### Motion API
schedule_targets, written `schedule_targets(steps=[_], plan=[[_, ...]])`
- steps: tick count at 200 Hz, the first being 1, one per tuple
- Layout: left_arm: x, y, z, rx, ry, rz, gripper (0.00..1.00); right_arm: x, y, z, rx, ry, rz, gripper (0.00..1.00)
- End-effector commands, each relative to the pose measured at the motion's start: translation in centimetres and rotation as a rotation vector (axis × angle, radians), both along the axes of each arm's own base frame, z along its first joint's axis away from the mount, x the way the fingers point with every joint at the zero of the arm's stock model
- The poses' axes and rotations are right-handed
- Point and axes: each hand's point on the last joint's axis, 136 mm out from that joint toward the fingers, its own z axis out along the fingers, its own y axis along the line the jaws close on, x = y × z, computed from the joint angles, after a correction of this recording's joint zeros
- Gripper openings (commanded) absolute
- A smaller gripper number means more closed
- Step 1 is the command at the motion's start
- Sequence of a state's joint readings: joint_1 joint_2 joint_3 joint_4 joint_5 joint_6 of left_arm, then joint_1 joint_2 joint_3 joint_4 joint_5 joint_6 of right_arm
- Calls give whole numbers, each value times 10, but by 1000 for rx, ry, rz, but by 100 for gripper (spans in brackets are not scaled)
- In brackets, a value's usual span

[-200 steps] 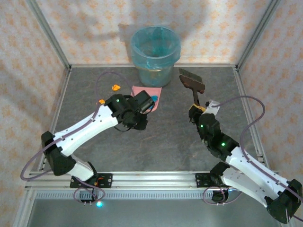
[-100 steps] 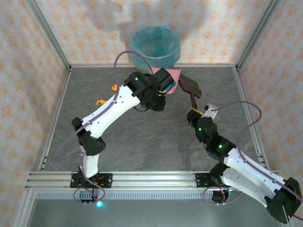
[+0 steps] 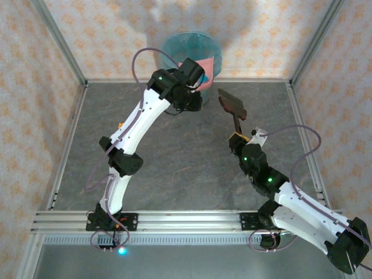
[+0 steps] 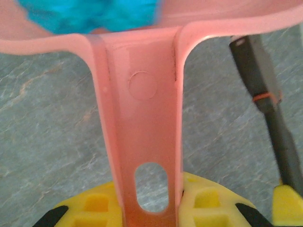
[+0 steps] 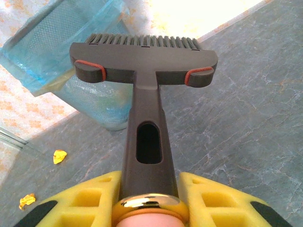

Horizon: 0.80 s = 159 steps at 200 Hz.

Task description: Sweep away the paper scraps from the table

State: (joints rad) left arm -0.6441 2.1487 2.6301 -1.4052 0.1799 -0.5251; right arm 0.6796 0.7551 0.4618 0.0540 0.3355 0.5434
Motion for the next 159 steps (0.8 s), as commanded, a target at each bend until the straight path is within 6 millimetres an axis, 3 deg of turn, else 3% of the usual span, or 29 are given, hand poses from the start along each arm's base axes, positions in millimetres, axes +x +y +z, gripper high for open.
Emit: schedule_targets(steps=[1,82,118,159], plan=[[9,-10,42,-164,-81,9,0,4,-1,15,60,-59,-23,0],[55,-22,69,-519,-28,95,0,5,-1,14,59,-54,-26,0],[82,-34,99,-732,-34,141,0,5,-1,14,57,-53,-26,0],[117,-30,126,-940,-44,231,0,5,-1,13,57,-52,-26,0]])
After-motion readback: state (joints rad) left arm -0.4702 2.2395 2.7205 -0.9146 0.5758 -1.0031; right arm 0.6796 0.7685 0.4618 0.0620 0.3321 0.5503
